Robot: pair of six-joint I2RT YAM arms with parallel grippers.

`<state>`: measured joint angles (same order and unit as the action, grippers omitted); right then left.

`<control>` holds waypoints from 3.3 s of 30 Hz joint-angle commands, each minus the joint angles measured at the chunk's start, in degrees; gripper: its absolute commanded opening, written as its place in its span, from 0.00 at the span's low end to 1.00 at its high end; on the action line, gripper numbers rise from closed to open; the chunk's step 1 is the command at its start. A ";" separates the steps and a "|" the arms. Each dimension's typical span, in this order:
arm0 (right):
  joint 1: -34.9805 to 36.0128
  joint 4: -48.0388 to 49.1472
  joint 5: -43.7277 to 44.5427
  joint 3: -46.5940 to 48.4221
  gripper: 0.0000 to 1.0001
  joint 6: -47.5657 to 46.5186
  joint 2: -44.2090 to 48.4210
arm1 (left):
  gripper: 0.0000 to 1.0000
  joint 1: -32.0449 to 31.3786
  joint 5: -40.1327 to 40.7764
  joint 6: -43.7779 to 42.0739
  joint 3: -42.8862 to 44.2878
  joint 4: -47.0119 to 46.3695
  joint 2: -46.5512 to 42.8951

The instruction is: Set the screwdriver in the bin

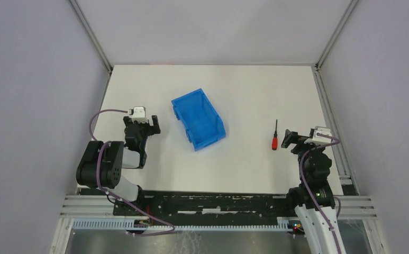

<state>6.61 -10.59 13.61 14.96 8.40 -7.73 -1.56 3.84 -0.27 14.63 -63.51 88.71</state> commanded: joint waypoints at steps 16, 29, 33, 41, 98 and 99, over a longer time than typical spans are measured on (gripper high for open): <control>-0.37 -42.73 -9.73 75.28 0.96 -7.96 -71.10 | 1.00 0.42 -0.84 1.68 0.13 -1.73 -1.17; -0.80 -15.52 -10.78 35.16 0.60 -0.96 -84.80 | 1.00 0.42 -0.81 1.68 0.13 -1.83 -1.17; -0.88 -13.26 -9.16 32.11 0.16 -0.79 -85.67 | 1.00 0.42 -0.88 1.68 0.13 -1.80 -1.17; -0.87 -35.46 -9.32 55.12 0.00 -5.32 -81.65 | 1.00 0.46 -0.86 1.68 0.13 -1.81 -1.15; 43.66 -12.37 5.27 74.26 0.79 -0.56 -86.63 | 1.00 0.42 -0.90 1.68 0.13 -1.80 -1.21; 43.67 -9.89 6.44 70.70 0.96 -1.02 -82.45 | 1.00 0.42 -0.88 1.68 0.13 -1.80 -1.17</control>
<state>49.98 -29.69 15.44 93.73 9.96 -106.45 -1.56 3.84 -0.27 14.61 -63.51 88.66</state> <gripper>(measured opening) 0.684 0.997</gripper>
